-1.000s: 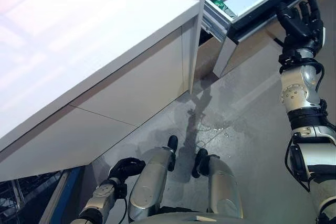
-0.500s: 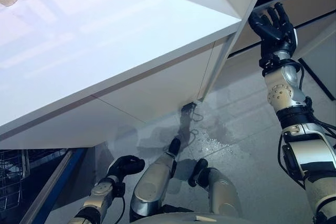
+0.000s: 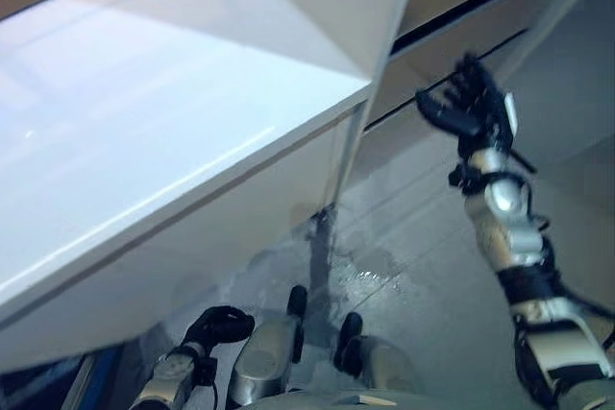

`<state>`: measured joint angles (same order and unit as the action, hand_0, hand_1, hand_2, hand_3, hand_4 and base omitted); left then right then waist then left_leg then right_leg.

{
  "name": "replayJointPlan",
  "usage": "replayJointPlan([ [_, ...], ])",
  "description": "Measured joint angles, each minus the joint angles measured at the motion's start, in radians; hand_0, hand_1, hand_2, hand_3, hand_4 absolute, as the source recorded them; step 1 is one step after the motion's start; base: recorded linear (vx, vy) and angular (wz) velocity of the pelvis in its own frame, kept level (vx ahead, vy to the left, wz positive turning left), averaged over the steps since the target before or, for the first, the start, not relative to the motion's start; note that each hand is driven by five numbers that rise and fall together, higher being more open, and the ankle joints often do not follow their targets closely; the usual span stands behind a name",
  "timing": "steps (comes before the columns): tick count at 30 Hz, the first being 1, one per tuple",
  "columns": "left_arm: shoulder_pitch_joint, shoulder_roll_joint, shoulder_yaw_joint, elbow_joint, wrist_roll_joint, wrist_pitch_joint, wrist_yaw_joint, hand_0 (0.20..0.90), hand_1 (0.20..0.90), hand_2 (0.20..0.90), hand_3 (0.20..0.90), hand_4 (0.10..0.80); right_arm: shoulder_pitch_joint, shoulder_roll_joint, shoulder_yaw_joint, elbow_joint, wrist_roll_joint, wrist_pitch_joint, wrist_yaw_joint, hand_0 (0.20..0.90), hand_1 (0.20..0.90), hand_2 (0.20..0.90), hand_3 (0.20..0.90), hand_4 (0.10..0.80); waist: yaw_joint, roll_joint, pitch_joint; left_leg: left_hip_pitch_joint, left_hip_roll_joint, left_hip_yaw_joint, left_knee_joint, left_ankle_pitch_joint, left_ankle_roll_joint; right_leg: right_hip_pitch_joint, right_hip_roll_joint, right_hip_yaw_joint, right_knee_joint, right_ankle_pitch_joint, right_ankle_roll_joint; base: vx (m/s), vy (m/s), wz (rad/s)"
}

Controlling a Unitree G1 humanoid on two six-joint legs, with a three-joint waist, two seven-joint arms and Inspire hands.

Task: Put drinks into fridge and close the fridge

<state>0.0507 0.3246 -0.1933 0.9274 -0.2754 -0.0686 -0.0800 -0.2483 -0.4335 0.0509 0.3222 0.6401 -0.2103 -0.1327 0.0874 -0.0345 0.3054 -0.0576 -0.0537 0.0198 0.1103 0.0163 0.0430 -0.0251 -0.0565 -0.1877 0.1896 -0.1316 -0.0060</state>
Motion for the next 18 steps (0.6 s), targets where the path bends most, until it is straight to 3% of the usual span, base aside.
replayJointPlan([
  [7,0.024,-0.025,0.041,-0.001,-0.003,0.001,-0.026,0.900,0.900,0.900,0.900,0.800,0.295,0.085,-0.008,0.133,0.007,0.025,0.113,0.900,0.900,0.900,0.900,0.800,-0.111,0.014,-0.094,0.093,0.008,0.060,-0.113,0.019,0.005,0.072,0.020,0.052,-0.121,0.051,0.010,-0.037,-0.040,-0.29],
  [18,0.022,-0.057,0.042,0.165,-0.028,-0.002,-0.069,0.900,0.900,0.900,0.900,0.800,0.288,0.145,0.073,0.737,-0.171,0.142,0.254,0.900,0.900,0.900,0.900,0.800,-0.107,0.034,-0.207,0.170,0.019,0.073,-0.174,0.028,-0.008,0.142,0.036,0.058,-0.185,0.062,0.004,-0.030,-0.028,-0.03],
])
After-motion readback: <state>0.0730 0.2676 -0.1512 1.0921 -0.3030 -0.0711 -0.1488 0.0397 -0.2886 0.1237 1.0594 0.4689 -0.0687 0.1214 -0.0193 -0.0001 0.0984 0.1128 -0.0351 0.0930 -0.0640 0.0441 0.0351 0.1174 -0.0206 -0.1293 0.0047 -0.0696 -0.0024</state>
